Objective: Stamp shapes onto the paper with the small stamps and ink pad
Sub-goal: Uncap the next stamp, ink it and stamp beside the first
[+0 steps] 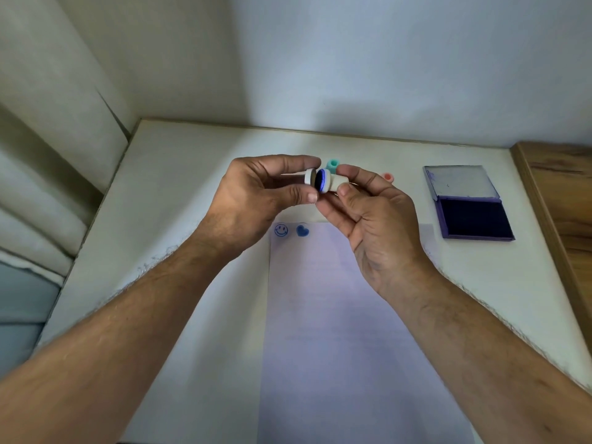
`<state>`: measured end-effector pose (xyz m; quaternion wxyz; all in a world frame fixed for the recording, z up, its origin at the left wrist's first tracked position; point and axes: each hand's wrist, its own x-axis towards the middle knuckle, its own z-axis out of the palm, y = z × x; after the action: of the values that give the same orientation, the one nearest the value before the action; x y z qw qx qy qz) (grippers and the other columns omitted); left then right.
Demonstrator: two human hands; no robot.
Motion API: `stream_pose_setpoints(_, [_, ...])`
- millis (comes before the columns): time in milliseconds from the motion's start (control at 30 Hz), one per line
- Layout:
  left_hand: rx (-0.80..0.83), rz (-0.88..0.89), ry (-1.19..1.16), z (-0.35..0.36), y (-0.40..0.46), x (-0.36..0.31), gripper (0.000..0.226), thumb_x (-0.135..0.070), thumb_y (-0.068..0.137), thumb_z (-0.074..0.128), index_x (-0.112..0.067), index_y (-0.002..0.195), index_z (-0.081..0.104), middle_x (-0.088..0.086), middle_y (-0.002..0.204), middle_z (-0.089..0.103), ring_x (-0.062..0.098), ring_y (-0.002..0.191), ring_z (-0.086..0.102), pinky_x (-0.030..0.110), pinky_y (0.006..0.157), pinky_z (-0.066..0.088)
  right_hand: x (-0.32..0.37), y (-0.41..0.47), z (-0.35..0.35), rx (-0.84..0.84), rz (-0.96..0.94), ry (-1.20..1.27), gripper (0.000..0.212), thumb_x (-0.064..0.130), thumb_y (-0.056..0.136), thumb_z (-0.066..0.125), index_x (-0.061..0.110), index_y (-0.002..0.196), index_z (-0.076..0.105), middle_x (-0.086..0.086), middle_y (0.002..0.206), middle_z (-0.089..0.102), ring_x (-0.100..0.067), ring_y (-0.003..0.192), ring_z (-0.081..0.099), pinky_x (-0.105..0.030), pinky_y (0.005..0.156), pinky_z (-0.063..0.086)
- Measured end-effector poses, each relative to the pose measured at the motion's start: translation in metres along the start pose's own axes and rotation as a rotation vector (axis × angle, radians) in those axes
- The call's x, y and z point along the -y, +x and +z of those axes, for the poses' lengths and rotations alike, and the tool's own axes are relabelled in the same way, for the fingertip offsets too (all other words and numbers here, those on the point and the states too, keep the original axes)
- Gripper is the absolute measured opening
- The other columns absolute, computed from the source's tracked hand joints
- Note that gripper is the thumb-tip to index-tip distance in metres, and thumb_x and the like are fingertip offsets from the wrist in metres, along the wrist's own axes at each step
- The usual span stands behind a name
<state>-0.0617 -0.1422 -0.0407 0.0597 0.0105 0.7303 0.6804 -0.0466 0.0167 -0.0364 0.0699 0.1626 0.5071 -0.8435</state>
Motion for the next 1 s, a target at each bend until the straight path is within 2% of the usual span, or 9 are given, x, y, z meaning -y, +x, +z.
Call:
stream_pose_setpoints(233, [0.036, 0.014, -0.026, 0.0012, -0.0006, 0.0007, 0.036, 0.005, 0.077, 0.076, -0.017, 0.105, 0.074, -0.002, 0.093, 0.079, 0.014, 0.092, 0.075, 0.026, 0.088, 0.057, -0.004, 0.0011, -0.002, 0.006, -0.058, -0.079, 0.025, -0.012, 0.091, 0.052, 0.005, 0.095, 0.069, -0.004, 0.076, 0.071, -0.025, 0.083, 0.074, -0.034, 0.079, 0.059])
stream_pose_setpoints(533, [0.036, 0.016, -0.025, 0.0001, -0.0003, -0.0006, 0.036, 0.005, 0.076, 0.076, -0.016, 0.105, 0.073, -0.003, 0.092, 0.08, 0.013, 0.092, 0.075, 0.025, 0.088, 0.057, -0.0054, 0.0007, -0.0039, 0.042, -0.121, -0.109, 0.023, -0.012, 0.09, 0.054, 0.006, 0.097, 0.068, -0.013, 0.092, 0.07, -0.033, 0.096, 0.071, -0.034, 0.079, 0.059])
stream_pose_setpoints(667, [0.025, 0.015, -0.008, -0.0008, -0.0005, -0.0017, 0.035, 0.002, 0.077, 0.077, -0.021, 0.102, 0.074, -0.004, 0.091, 0.08, 0.012, 0.092, 0.075, 0.028, 0.093, 0.055, -0.0045, 0.001, -0.006, 0.05, -0.174, -0.214, 0.024, -0.01, 0.088, 0.059, 0.01, 0.096, 0.07, -0.014, 0.094, 0.071, -0.029, 0.095, 0.071, -0.034, 0.08, 0.059])
stream_pose_setpoints(867, [0.01, -0.003, -0.015, -0.002, 0.0015, -0.0022, 0.034, 0.003, 0.077, 0.077, -0.023, 0.099, 0.075, -0.005, 0.087, 0.079, 0.011, 0.089, 0.074, 0.026, 0.087, 0.057, -0.0007, 0.0003, -0.0085, -0.002, -0.345, -0.539, 0.029, -0.004, 0.081, 0.07, 0.018, 0.099, 0.073, 0.001, 0.087, 0.075, -0.015, 0.083, 0.073, -0.037, 0.084, 0.059])
stream_pose_setpoints(1000, [0.007, -0.01, -0.033, -0.002, 0.0011, -0.0027, 0.033, 0.004, 0.077, 0.076, -0.021, 0.099, 0.075, -0.003, 0.086, 0.079, 0.015, 0.087, 0.074, 0.027, 0.085, 0.059, -0.0011, -0.0005, -0.0091, -0.013, -0.337, -0.518, 0.026, -0.001, 0.08, 0.072, 0.021, 0.094, 0.074, 0.003, 0.084, 0.077, -0.015, 0.083, 0.074, -0.038, 0.082, 0.06])
